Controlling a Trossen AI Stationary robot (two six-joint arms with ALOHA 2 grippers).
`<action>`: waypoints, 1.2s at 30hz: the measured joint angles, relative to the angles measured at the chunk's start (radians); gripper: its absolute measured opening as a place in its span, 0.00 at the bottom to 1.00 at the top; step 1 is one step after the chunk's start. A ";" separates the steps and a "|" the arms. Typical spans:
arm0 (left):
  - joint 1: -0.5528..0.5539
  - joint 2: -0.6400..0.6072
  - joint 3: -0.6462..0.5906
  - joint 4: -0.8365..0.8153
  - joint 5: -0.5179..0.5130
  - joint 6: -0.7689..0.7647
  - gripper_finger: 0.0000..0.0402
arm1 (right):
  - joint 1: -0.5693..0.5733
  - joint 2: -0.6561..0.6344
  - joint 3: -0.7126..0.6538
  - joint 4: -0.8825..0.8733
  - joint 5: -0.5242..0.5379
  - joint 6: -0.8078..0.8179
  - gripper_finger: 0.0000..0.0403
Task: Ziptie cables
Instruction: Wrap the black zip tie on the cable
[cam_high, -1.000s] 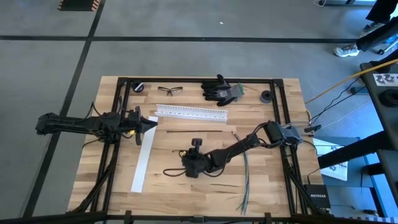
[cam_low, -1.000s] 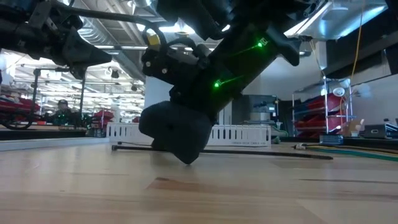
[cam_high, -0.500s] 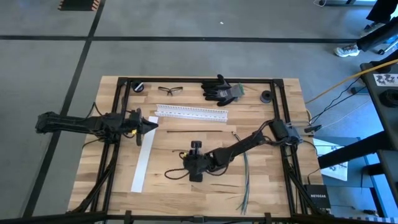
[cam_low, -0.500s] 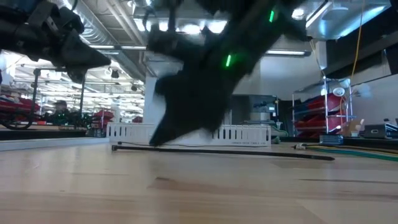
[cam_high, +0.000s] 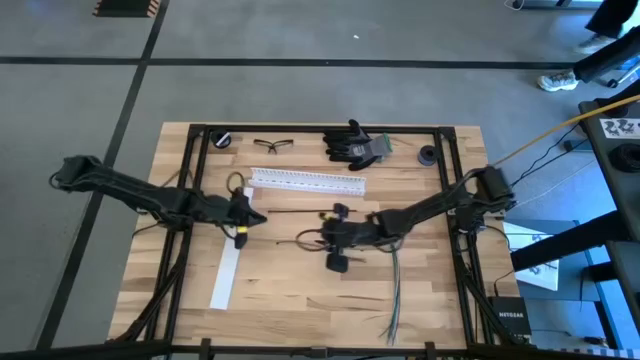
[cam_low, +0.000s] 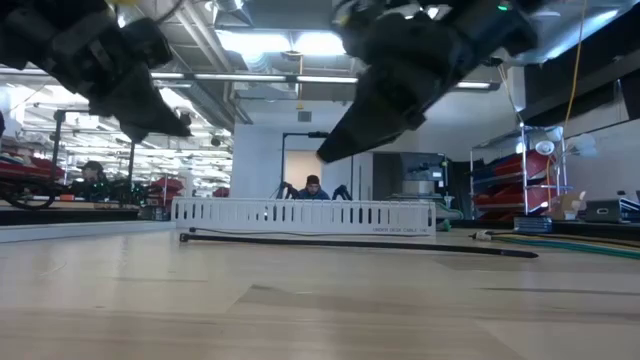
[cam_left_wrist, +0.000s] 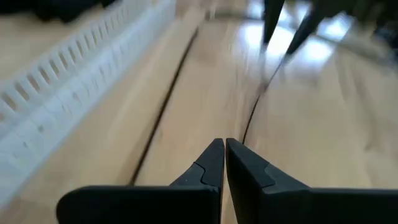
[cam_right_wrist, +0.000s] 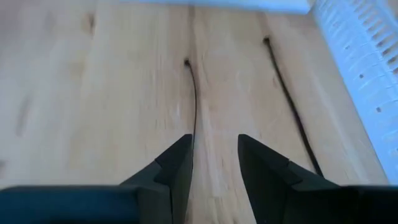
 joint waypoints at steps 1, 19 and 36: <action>-0.011 0.046 0.012 0.000 -0.012 -0.009 0.00 | 0.002 -0.020 -0.035 0.042 -0.004 0.018 0.29; -0.135 0.556 0.153 0.172 -0.015 -0.052 0.00 | 0.035 -0.288 -0.199 -0.636 0.073 0.582 0.29; -0.143 0.560 0.157 0.202 -0.015 -0.041 0.00 | 0.041 -0.308 -0.371 -0.625 0.004 0.940 0.54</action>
